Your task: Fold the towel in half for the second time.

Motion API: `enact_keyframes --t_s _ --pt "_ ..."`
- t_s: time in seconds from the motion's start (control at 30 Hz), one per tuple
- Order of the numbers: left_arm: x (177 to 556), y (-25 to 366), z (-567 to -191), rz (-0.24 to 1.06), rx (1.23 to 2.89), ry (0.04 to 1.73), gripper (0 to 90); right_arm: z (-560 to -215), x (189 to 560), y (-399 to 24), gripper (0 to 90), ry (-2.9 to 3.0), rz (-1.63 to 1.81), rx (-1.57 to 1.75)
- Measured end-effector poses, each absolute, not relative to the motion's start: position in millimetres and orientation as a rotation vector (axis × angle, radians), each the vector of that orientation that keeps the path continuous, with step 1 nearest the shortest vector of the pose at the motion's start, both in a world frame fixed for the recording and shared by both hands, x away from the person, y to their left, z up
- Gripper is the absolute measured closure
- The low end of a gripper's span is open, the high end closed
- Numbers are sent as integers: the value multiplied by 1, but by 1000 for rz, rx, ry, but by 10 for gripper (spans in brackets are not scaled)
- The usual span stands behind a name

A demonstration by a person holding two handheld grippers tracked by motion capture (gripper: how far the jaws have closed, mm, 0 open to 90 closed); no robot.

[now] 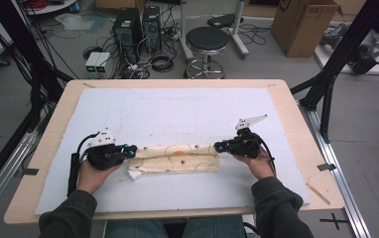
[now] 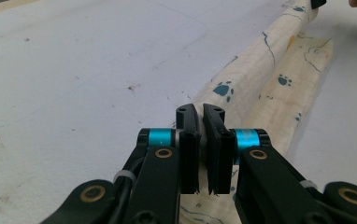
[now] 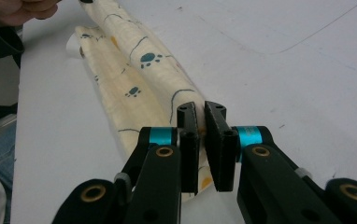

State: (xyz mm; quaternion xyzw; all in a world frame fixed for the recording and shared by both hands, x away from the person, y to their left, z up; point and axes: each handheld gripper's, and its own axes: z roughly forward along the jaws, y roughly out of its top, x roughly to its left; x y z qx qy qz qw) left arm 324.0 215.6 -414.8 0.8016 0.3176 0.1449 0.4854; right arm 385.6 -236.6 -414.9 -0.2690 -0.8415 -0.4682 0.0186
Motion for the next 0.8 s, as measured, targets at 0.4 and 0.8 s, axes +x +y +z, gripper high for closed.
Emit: enact_keyframes --t_s 0.4,0.8 --pt "322 214 -415 353 1977 761 844 -417 381 -238 840 -2612 -1449 -830" --pt "316 218 -424 343 1960 778 844 -419 377 -235 840 -2622 -1443 -809"
